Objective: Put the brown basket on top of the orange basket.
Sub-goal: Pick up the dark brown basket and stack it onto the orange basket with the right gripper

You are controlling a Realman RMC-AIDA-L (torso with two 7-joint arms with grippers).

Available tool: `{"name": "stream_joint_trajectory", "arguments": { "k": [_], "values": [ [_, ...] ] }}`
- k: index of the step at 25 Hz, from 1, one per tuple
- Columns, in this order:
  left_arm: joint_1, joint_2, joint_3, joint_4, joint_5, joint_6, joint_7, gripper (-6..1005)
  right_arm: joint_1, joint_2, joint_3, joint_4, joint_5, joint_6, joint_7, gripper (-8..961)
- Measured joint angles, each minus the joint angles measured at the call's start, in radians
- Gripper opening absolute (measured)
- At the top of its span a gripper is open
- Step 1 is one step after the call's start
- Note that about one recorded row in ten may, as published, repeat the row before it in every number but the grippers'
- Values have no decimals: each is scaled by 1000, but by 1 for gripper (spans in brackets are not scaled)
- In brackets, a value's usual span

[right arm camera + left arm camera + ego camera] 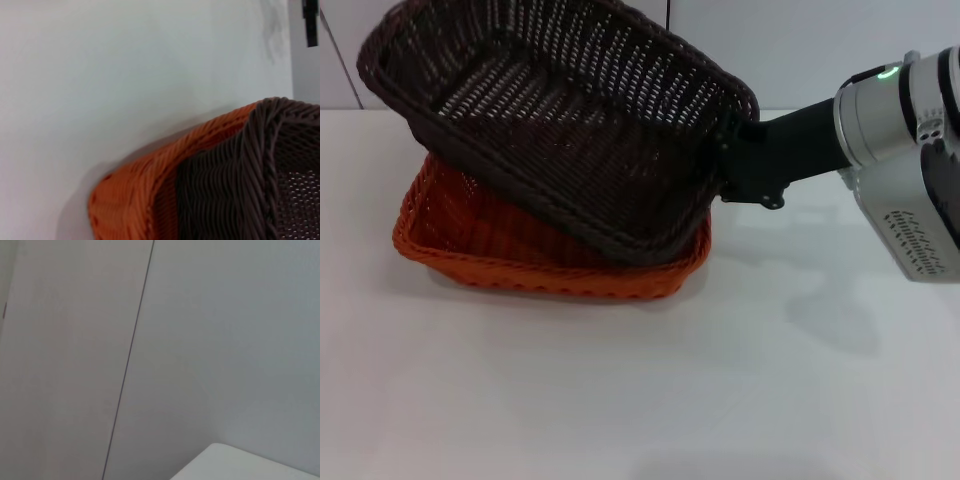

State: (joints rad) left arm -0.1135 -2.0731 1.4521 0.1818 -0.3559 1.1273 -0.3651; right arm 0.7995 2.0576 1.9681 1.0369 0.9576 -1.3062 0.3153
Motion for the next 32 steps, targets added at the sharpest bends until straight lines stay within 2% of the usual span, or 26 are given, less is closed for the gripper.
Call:
{"name": "stream_joint_trajectory", "arguments": {
  "k": [2,6,8,19,25,32],
  "values": [
    [0,0,-1,0,0,-1,0,813,-16,10,-2,21,2,7,2,149],
    [0,1,-1,-1,0,-1,0,813,-39,18,-9,39,14,23,2,150],
    [0,1,0,-1,0,-1,0,813,-47,19,-17,41,16,30,3,254],
    [-2,3,-1,-2,0,-4,0,813,-119,19,-81,71,47,121,3,472],
    [-12,7,-4,-5,0,-17,4,813,-158,19,-98,122,83,124,4,478],
    [-12,11,-7,-7,0,-20,7,813,-223,19,-174,166,87,177,32,479]
  ]
}}
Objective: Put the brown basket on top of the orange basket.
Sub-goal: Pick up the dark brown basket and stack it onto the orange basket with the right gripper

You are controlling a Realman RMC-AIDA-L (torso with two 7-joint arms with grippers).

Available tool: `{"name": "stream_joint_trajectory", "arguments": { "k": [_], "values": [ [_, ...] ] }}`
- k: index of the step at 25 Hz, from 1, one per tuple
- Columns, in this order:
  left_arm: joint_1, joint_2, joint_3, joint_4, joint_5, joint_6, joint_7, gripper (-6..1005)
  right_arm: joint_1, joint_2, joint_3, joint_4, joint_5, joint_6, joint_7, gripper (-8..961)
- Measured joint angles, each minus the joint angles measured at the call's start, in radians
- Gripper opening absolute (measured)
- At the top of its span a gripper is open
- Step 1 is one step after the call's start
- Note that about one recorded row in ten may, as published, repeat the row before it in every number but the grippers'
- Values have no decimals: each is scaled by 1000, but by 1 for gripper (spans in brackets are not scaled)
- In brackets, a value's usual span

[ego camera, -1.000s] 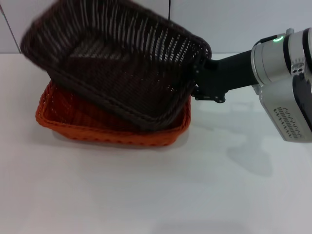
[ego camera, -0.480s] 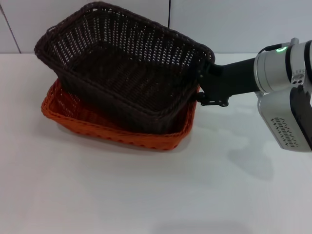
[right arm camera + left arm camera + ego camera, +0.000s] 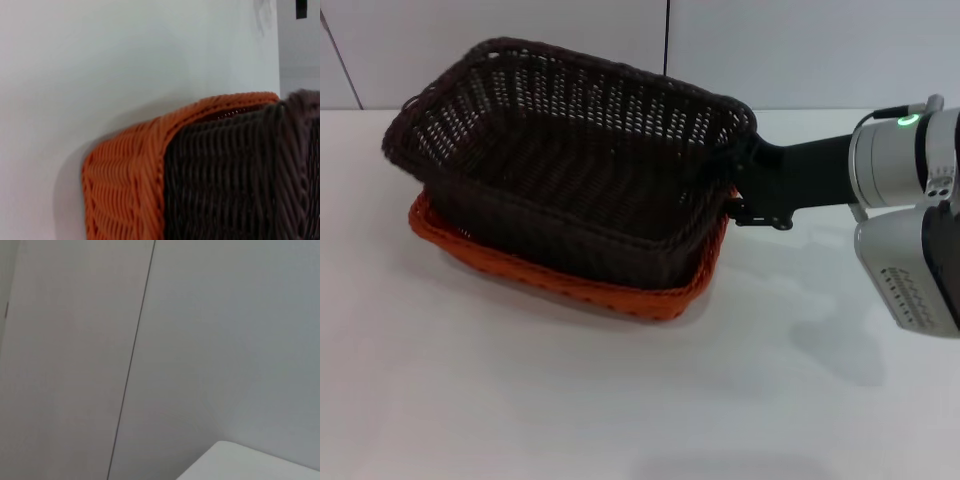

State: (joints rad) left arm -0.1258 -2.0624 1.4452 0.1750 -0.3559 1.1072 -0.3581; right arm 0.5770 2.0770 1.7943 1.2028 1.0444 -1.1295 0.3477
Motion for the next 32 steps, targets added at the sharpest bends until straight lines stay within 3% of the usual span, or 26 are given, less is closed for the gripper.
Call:
{"name": "stream_joint_trajectory", "arguments": {
  "k": [3,12,17,32],
  "values": [
    [0,5,-2,-4,0,-1,1,813,-25,0,-31,12,4,45,22,481],
    [0,12,-14,-6,0,-12,0,813,-60,2,-106,13,49,147,33,609],
    [-1,16,-13,-6,0,-15,0,813,-66,2,-116,13,49,152,34,742],
    [-8,25,-14,-6,0,-34,1,813,-166,2,-218,24,115,282,25,773]
  ]
}}
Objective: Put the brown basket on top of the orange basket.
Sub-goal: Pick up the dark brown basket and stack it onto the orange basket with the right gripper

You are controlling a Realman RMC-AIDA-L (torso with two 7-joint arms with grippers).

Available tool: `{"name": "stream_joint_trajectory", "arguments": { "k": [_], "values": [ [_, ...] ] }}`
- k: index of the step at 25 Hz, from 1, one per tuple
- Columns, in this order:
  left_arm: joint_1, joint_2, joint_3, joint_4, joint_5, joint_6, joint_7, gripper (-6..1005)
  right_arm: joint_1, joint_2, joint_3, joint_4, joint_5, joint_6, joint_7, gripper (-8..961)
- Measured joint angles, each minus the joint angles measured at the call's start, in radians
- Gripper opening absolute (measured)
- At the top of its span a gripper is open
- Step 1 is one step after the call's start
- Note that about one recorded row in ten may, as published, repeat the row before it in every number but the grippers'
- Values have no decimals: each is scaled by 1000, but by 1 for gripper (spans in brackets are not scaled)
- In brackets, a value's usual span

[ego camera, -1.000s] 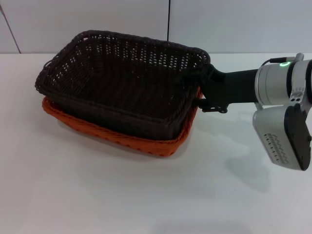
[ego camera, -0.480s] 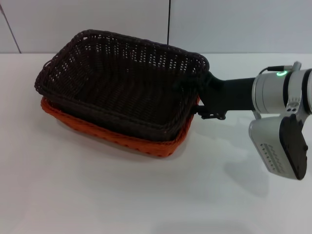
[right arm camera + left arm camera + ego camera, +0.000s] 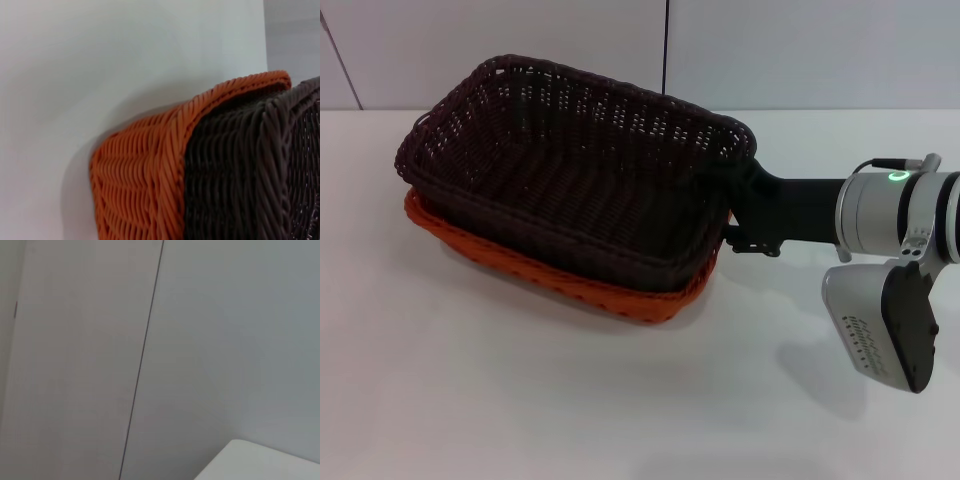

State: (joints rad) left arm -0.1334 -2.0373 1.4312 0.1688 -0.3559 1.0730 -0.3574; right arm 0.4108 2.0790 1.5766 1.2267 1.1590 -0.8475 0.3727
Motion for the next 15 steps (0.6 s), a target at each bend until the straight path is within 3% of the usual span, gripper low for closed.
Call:
{"name": "stream_joint_trajectory", "arguments": {
  "k": [15],
  "values": [
    [-12,1,0,0,0,-15,0,813,-16,-5,15,71,-2,-12,2,826]
  ]
}}
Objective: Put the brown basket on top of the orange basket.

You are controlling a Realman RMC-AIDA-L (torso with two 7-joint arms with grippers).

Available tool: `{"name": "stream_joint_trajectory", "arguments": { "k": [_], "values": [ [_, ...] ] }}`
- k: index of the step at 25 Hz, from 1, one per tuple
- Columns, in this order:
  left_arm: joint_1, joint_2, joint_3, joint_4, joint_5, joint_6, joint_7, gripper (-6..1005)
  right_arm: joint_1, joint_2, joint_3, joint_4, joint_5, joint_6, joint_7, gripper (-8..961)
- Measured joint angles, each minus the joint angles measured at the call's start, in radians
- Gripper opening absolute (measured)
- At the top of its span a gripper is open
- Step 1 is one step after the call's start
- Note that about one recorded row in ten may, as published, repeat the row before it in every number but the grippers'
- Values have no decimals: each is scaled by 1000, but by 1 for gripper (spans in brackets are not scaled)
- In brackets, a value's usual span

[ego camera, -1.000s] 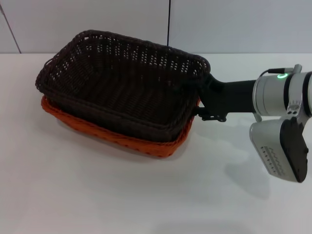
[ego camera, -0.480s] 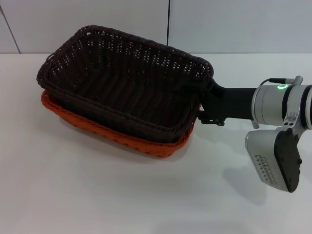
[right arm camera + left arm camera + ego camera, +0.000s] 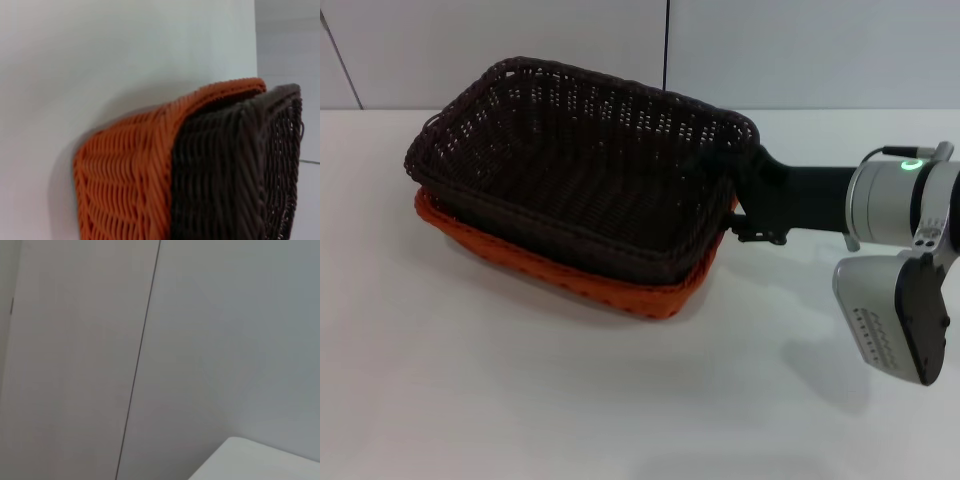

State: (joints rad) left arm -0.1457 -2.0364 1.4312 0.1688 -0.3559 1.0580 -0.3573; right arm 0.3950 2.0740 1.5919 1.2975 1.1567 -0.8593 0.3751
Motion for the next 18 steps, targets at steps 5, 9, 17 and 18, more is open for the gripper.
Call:
{"name": "stream_joint_trajectory", "arguments": {
  "k": [5,9,17,18],
  "values": [
    [-8,1,-1,0,0,-16,0,813,-11,0,1,22,-2,-3,2,824],
    [-13,2,-2,0,1,-25,1,813,-28,0,1,39,-2,-10,3,824],
    [-12,4,-2,0,0,-27,1,813,-96,3,-9,121,1,-26,1,823],
    [-9,4,-2,0,0,-27,1,813,-116,4,-13,147,1,-29,4,823]
  ]
}}
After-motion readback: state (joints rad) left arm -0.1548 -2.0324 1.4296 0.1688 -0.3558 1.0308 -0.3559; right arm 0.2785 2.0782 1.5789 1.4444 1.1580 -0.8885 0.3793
